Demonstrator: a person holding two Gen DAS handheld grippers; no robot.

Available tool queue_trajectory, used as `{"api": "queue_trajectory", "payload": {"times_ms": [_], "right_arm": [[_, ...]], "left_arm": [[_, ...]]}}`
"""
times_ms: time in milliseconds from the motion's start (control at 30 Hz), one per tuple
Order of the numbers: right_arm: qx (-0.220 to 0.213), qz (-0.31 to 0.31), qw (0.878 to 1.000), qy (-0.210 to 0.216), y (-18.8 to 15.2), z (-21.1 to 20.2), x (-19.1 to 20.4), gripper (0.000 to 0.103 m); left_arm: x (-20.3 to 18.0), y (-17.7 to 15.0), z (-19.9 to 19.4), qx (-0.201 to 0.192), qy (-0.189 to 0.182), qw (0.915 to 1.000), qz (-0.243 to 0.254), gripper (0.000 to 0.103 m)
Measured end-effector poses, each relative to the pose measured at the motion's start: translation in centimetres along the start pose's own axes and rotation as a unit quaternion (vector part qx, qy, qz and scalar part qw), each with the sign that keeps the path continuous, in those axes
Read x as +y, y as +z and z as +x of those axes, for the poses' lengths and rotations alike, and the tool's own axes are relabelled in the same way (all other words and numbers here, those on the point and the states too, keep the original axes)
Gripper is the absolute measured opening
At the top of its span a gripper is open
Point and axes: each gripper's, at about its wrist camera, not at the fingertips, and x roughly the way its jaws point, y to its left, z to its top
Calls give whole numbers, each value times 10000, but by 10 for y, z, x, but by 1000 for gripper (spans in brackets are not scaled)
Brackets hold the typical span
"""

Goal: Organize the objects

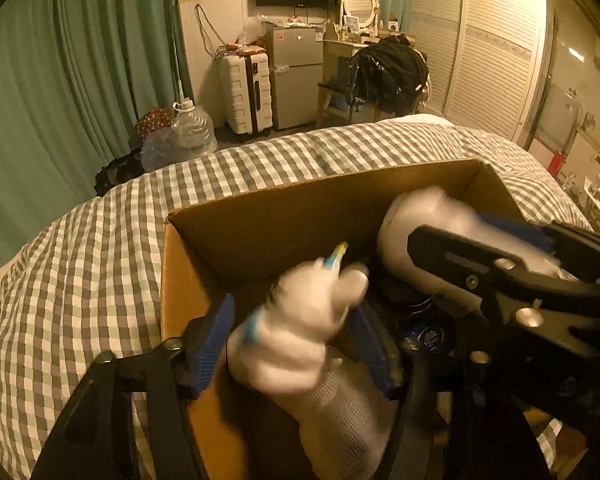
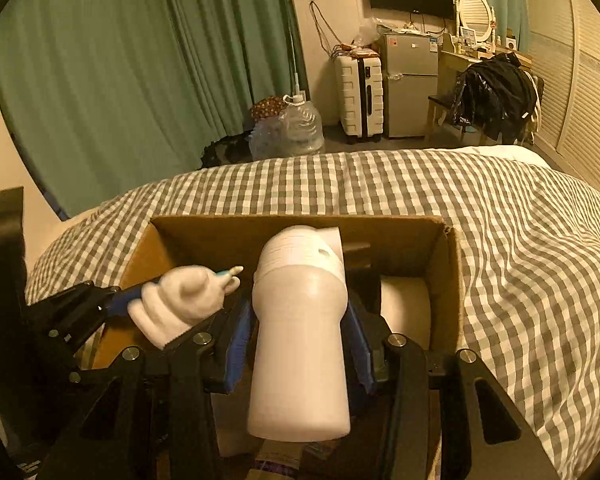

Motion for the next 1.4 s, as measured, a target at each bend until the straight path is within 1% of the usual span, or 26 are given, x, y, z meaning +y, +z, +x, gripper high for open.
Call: {"api": "queue_trajectory", "payload": {"times_ms": [33, 67, 100, 200, 267, 333, 367, 400, 467, 600, 700, 767, 867, 933, 1000, 1133, 1300, 1400], "right_arm": [[-82, 25, 10000, -2, 0, -5, -1, 55], [-151, 44, 9999, -14, 1, -9, -2, 59], [-228, 68, 9997, -33, 3, -13, -3, 60], [-406, 152, 9990, -77, 8, -26, -9, 64], [-492, 317, 9983, -58, 9, -35, -15, 70], [-561, 486, 9972, 3, 8, -47, -17, 72], [-591, 524, 9969, -3, 7, -53, -17, 75], [-624, 538, 9966, -30, 8, -59, -17, 76], [-746, 512, 9959, -67, 5, -80, -12, 79], [-1012, 482, 9936, -108, 10, -128, -4, 80], [-1322, 389, 9904, -143, 16, -173, 7, 85], [-1535, 318, 9875, -184, 17, -206, 15, 90], [-1713, 260, 9847, -195, 17, -250, 23, 91], [-1847, 224, 9823, -227, 11, -283, 28, 93], [-2014, 202, 9789, -285, 6, -311, 32, 96], [-2319, 117, 9718, -401, -9, -364, 37, 100], [-2506, -53, 9664, -564, -31, -401, 46, 100], [-2627, -104, 9631, -584, -54, -415, 50, 101]], "left_arm": [[0, 0, -2, -36, 11, 10000, -9, 76], [-1, 0, -5, -82, 6, 10000, -26, 79], [-3, 1, -8, -99, -6, 9999, -54, 81], [-5, 0, -17, -59, -23, 10000, -65, 81], [-5, -2, -26, -75, 19, 10000, -35, 81], [-6, 0, -39, -143, 91, 9999, -15, 82], [-7, 1, -48, -194, 125, 9997, -26, 85], [-7, 2, -59, -263, 153, 9995, -52, 91], [-6, 3, -80, -427, 189, 9989, -81, 95], [-11, 6, -131, -737, 408, 9964, -43, 95], [-13, 11, -171, -993, 530, 9936, -92, 96], [-14, 14, -200, -1192, 576, 9912, -65, 98], [-16, 9, -244, -1479, 658, 9868, -17, 99], [-18, 6, -271, -1638, 710, 9839, -15, 100], [-21, 0, -296, -1789, 727, 9812, -35, 101], [-24, -12, -335, -2008, 744, 9768, -91, 102], [-27, -36, -367, -2230, 806, 9714, -147, 103], [-28, -56, -379, -2377, 832, 9676, -166, 103]]}}
